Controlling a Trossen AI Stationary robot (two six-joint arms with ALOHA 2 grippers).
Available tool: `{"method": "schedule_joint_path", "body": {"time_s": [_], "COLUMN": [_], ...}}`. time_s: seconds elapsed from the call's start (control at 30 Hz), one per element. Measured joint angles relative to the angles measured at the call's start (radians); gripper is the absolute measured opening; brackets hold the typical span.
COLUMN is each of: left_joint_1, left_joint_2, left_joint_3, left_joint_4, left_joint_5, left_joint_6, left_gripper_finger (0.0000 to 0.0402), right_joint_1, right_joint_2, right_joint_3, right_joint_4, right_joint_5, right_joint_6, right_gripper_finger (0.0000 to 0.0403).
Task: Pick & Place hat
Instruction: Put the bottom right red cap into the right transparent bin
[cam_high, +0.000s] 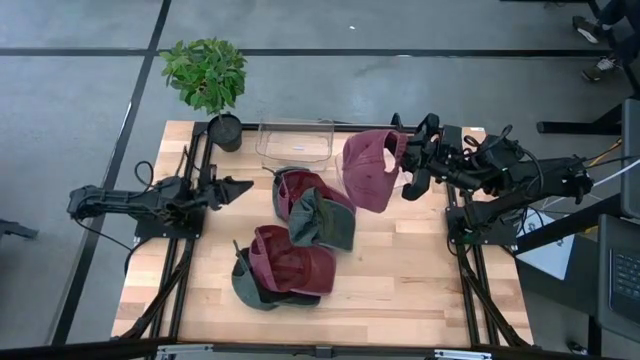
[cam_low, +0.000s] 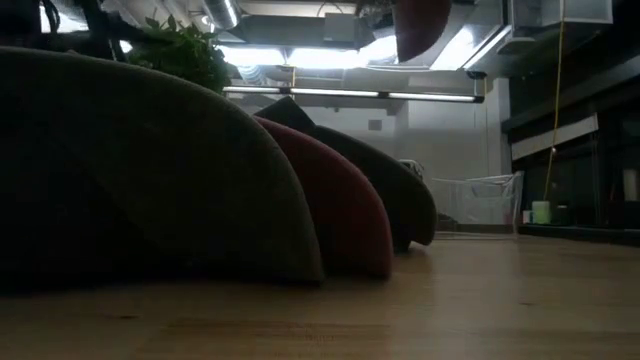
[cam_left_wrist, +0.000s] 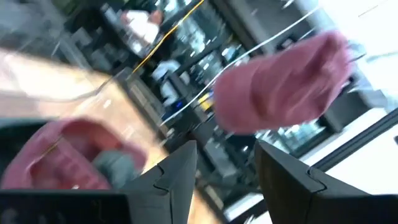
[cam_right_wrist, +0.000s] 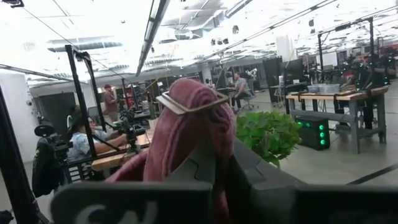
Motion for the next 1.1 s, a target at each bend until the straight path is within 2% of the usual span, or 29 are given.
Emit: {"method": "schedule_joint_path", "body": {"time_s": [0.2,0.47,0.7,1.0,1.1], "left_joint_1": [0.0,0.0,0.0,0.0,-0.001], "left_joint_2": [0.063,0.215,0.475,0.771,0.847], "left_joint_3": [0.071,0.237,0.45,0.692,0.752], "left_joint_4": [0.076,0.074,0.071,0.071,0.072], "left_joint_5": [-0.019,0.002,0.021,0.023,0.059], "left_joint_6": [0.002,0.208,0.54,1.028,1.185], "left_gripper_finger": [0.0157,0.0157,0.0157,0.0157,0.0157], "right_joint_1": [-0.018,-0.055,-0.097,-0.106,-0.106], "right_joint_2": [0.0,0.0,0.007,0.059,0.075], "right_joint_3": [0.0,0.0,0.0,0.0,0.0], "right_joint_4": [-0.008,-0.011,-0.01,-0.008,-0.01], "right_joint_5": [0.0,-0.05,-0.14,-0.17,-0.171], "right_joint_6": [0.0,0.016,0.075,0.112,0.142], "right_gripper_finger": [0.0013,0.0014,0.0014,0.0014,0.0014]}}
